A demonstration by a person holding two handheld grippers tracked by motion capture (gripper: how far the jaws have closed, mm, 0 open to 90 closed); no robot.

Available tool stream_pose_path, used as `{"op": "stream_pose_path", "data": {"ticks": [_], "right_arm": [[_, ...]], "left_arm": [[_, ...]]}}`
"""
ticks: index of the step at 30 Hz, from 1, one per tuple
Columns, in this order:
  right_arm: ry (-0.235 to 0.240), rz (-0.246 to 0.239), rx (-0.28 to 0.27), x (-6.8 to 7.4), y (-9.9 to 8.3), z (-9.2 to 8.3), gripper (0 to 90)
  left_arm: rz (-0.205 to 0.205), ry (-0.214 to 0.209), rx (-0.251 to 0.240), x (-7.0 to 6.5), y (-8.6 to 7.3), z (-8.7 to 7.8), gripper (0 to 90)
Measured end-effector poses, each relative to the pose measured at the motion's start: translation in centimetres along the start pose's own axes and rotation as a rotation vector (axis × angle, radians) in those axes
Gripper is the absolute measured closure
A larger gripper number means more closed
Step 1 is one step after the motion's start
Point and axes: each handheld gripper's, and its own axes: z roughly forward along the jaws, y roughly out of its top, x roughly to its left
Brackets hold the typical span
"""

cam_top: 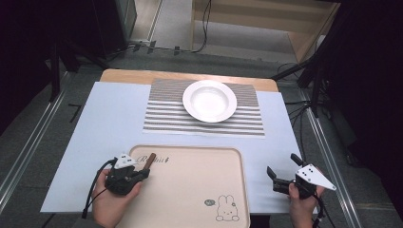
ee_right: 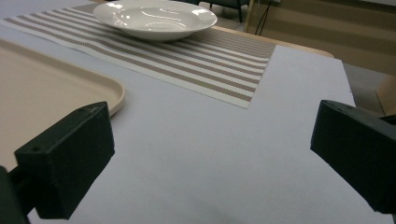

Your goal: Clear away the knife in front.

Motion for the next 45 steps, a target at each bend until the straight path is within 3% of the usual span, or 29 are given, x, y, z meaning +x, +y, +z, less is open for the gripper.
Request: {"op": "stream_pose_path", "data": {"ticks": [4,22,30,34,42,45], "right_arm": [[0.001,0.001,-0.002,0.0,0.0,0.0,0.0],[-0.003,0.0,0.004,0.0,0.0,0.0,0.0],[-0.003,0.001,0.004,0.0,0.0,0.0,0.0],[-0.003,0.0,0.005,0.0,0.0,0.0,0.0],[-0.003,-0.002,0.005,0.1,0.0,0.0,0.0],[-0.004,-0.002,0.005,0.1,0.0,0.0,0.0]], "left_arm": [[0.009,0.026,0.021,0.0,-0.1,0.5,90.0],[-0.055,0.041,0.002,2.4,-1.2,-0.8,90.0],[-0.083,0.029,-0.012,3.4,-1.6,-1.2,90.0],[-0.062,0.012,-0.034,3.3,-1.7,-1.1,90.0],[0.01,-0.052,-0.169,2.5,-1.4,-1.8,65.7],[0.02,-0.044,-0.218,2.3,-1.3,-2.2,50.7]]}}
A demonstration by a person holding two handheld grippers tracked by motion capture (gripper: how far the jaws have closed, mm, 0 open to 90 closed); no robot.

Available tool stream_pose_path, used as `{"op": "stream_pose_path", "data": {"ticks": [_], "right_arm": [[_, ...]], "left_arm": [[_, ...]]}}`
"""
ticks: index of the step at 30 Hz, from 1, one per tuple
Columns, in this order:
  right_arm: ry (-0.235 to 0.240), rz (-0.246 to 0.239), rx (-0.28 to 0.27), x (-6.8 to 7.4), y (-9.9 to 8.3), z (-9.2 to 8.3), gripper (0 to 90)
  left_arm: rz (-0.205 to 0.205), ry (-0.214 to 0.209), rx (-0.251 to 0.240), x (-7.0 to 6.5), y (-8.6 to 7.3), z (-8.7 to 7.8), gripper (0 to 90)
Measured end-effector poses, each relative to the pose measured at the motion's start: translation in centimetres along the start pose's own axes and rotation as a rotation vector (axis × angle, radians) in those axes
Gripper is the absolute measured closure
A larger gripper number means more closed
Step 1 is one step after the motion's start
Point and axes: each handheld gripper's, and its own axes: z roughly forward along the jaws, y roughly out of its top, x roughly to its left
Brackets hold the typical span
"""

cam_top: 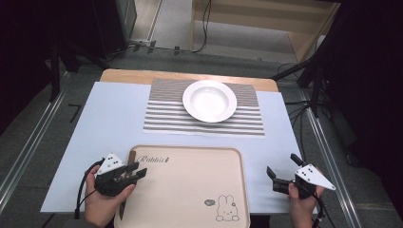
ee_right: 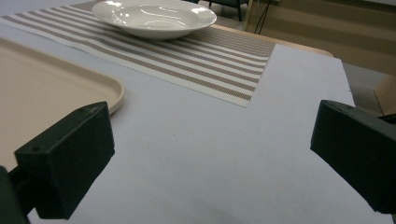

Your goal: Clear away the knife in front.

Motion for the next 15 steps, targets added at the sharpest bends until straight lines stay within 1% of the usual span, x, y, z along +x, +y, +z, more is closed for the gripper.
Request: {"op": "stream_pose_path", "data": {"ticks": [4,5,9,11,12,13,15], "right_arm": [[0.001,-0.003,0.0,0.0,0.0,0.0,0.0],[0.001,-0.003,0.0,0.0,0.0,0.0,0.0],[0.001,-0.003,0.0,0.0,0.0,0.0,0.0],[0.0,-0.003,0.0,0.0,0.0,0.0,0.0],[0.001,-0.003,0.0,0.0,0.0,0.0,0.0],[0.0,-0.003,0.0,0.0,0.0,0.0,0.0],[0.0,-0.002,0.001,0.0,0.0,0.0,0.0]], "left_arm": [[-0.005,-0.019,-0.066,0.0,0.2,-0.7,38.5],[-0.01,-0.027,-0.08,0.1,0.2,-0.8,33.6],[-0.008,-0.018,-0.114,0.5,0.3,-1.4,13.6],[-0.007,-0.043,-0.127,0.7,0.4,-1.7,5.1],[-0.004,-0.042,-0.138,0.8,0.4,-1.8,0.0],[-0.002,-0.038,-0.149,0.9,0.4,-2.0,0.0],[-0.011,-0.033,-0.169,1.1,0.5,-2.4,0.0]]}}
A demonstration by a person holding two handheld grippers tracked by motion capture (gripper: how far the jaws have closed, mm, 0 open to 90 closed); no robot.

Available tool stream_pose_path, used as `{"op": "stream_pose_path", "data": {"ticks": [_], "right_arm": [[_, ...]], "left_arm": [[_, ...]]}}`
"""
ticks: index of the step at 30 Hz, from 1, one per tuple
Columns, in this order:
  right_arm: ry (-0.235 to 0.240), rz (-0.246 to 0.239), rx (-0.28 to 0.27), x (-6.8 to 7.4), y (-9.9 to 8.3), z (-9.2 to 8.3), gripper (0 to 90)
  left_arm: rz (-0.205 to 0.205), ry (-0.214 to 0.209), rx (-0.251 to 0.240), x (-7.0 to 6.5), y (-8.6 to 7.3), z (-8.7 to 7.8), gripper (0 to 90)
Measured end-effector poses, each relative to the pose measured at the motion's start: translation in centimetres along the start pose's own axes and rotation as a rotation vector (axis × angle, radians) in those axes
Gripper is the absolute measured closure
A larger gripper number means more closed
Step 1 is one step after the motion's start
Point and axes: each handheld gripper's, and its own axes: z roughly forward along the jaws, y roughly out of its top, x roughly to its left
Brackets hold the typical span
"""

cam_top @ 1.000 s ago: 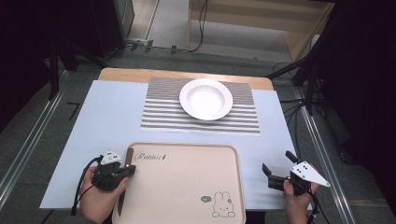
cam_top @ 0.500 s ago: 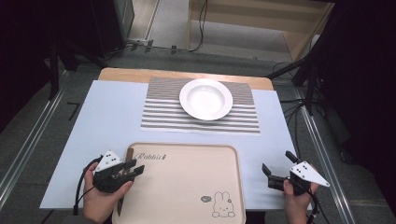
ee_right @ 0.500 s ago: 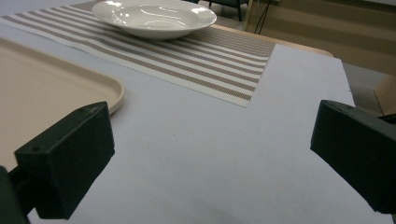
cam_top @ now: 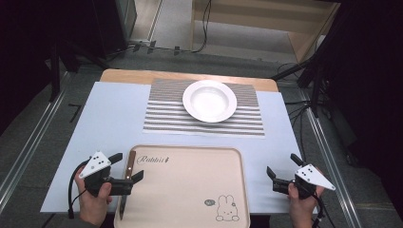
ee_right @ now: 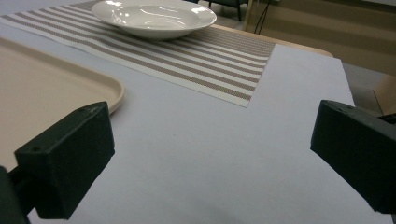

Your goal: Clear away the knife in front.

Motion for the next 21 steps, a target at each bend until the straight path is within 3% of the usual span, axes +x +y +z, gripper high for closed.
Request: {"op": "stream_pose_path", "data": {"ticks": [21], "right_arm": [[-0.006,-0.004,0.003,0.0,0.0,0.0,0.0]], "left_arm": [[-0.027,0.124,-0.064,3.7,0.5,-3.2,0.0]]}}
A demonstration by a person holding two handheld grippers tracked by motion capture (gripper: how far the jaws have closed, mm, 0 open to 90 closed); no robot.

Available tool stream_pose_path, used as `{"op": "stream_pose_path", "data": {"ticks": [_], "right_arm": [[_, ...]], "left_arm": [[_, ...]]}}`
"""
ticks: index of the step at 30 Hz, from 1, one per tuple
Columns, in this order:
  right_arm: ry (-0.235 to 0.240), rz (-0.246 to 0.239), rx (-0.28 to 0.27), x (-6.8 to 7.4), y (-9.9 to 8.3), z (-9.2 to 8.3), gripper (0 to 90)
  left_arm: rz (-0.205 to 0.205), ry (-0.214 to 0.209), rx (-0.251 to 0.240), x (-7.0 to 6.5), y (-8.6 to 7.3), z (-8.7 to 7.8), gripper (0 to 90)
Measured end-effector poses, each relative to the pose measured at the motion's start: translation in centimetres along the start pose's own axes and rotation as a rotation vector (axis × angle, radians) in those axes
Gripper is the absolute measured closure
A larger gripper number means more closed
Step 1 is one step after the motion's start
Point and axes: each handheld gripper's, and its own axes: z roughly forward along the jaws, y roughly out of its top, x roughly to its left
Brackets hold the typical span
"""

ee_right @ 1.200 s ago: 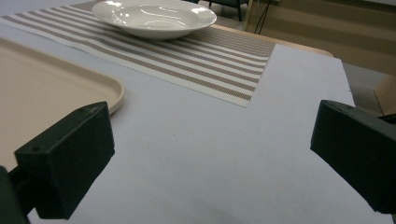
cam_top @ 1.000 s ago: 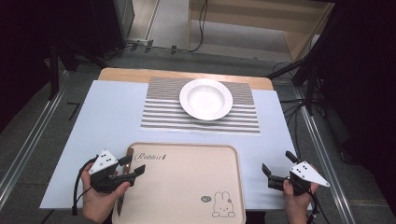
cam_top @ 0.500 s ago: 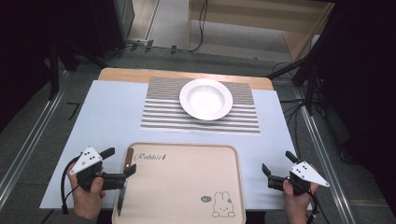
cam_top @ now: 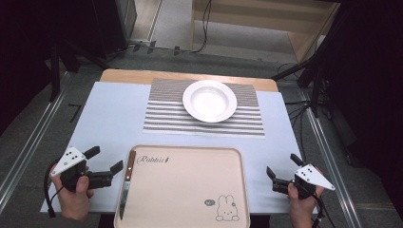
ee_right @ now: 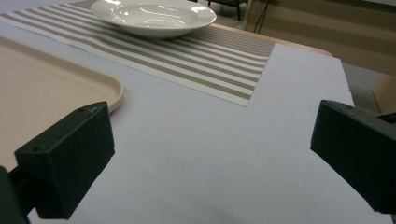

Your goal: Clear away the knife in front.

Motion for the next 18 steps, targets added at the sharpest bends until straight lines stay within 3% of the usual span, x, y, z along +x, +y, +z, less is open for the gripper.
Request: {"op": "stream_pose_path", "data": {"ticks": [18], "right_arm": [[-0.004,-0.001,0.002,0.0,0.0,0.0,0.0]], "left_arm": [[-0.025,0.064,-0.012,3.5,-0.5,-1.1,0.0]]}}
